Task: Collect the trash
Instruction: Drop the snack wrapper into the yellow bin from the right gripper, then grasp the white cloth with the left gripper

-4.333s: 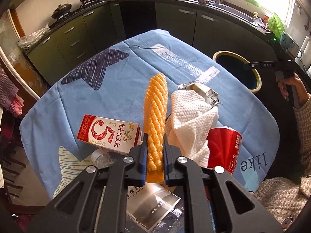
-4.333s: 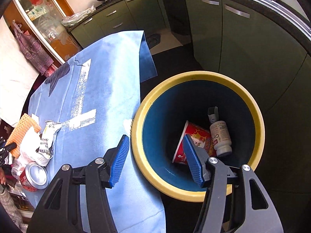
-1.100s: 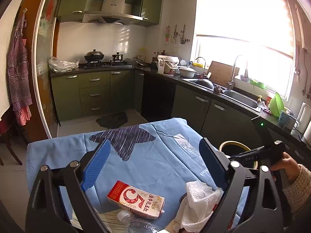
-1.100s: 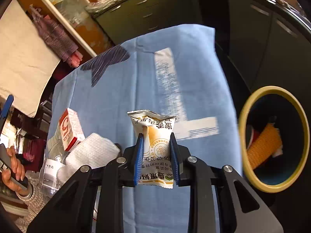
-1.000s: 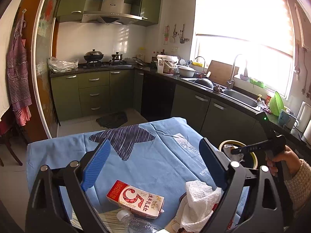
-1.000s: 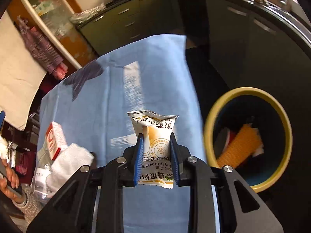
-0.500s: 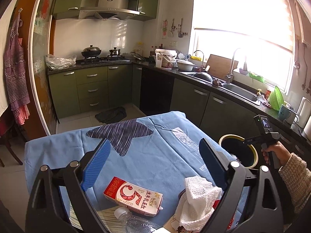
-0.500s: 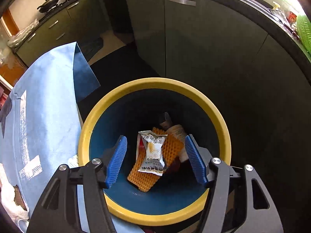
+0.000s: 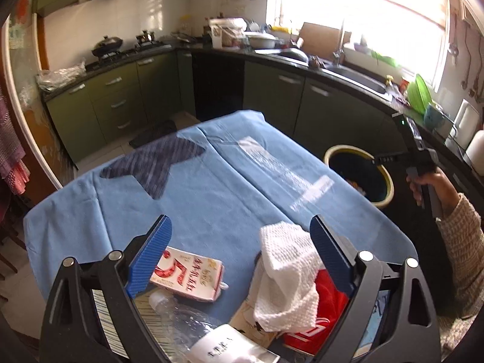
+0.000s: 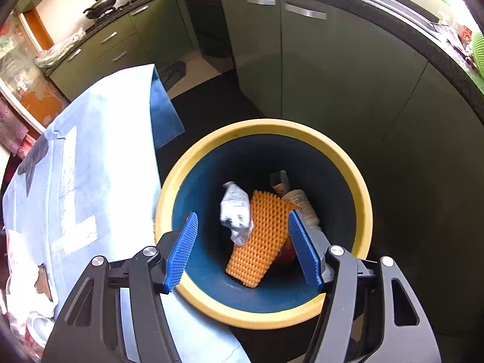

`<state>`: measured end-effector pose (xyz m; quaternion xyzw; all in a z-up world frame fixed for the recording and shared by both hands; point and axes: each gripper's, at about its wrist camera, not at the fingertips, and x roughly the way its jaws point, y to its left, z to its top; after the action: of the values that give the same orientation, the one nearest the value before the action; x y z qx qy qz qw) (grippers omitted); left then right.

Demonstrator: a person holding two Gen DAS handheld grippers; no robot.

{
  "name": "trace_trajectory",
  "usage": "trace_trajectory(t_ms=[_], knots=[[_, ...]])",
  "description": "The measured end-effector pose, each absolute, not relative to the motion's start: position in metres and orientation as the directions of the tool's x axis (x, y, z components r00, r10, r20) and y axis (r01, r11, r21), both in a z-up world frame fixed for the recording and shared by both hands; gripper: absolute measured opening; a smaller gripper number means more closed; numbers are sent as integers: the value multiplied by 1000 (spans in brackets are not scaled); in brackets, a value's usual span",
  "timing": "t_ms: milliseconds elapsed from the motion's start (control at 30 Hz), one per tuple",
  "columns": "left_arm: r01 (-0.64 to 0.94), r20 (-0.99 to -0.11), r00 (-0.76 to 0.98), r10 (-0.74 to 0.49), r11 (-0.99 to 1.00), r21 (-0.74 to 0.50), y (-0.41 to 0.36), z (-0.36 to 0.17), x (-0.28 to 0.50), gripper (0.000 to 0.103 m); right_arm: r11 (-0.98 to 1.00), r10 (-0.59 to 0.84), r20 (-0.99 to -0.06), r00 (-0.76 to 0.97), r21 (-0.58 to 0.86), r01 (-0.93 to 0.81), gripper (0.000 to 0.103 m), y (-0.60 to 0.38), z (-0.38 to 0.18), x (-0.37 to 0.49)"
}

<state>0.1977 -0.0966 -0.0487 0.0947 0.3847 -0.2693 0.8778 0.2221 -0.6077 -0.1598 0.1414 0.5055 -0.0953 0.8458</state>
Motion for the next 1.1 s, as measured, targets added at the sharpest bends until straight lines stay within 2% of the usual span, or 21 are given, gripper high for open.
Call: trace_trajectory(t_ms=[200, 400, 467, 567, 633, 667, 733, 800, 900, 1100], knots=[[607, -875, 357, -327, 793, -48, -134, -88, 208, 88, 943, 48, -860, 508, 207, 262, 62, -602, -158, 203], [627, -931, 254, -262, 778, -48, -151, -111, 206, 85, 944, 52, -843, 536, 216, 249, 66, -609, -152, 178], [632, -940, 224, -256, 773, -60, -156, -114, 205, 81, 944, 48, -838, 543, 216, 251, 66, -613, -152, 171], [630, -949, 196, -248, 774, -72, -162, -119, 206, 65, 942, 52, -834, 550, 223, 250, 66, -618, -152, 164], [621, -953, 186, -237, 781, -73, -164, -123, 208, 49, 939, 63, -831, 553, 237, 248, 66, -621, -153, 160], [619, -955, 178, -236, 782, -78, -165, -126, 209, 46, 938, 67, -828, 556, 242, 249, 66, -622, -154, 158], [606, -955, 167, -245, 790, -96, -165, -128, 212, 27, 935, 76, -823, 563, 255, 248, 66, -624, -154, 155], [601, -951, 174, -256, 792, -103, -164, -126, 212, 15, 932, 86, -816, 571, 269, 245, 66, -625, -153, 151], [599, -939, 209, -272, 795, -97, -162, -115, 210, 8, 927, 94, -805, 586, 286, 244, 66, -625, -151, 147], [625, -903, 297, -310, 778, -62, -169, -73, 202, 7, 905, 121, -751, 649, 353, 239, 66, -627, -140, 142]])
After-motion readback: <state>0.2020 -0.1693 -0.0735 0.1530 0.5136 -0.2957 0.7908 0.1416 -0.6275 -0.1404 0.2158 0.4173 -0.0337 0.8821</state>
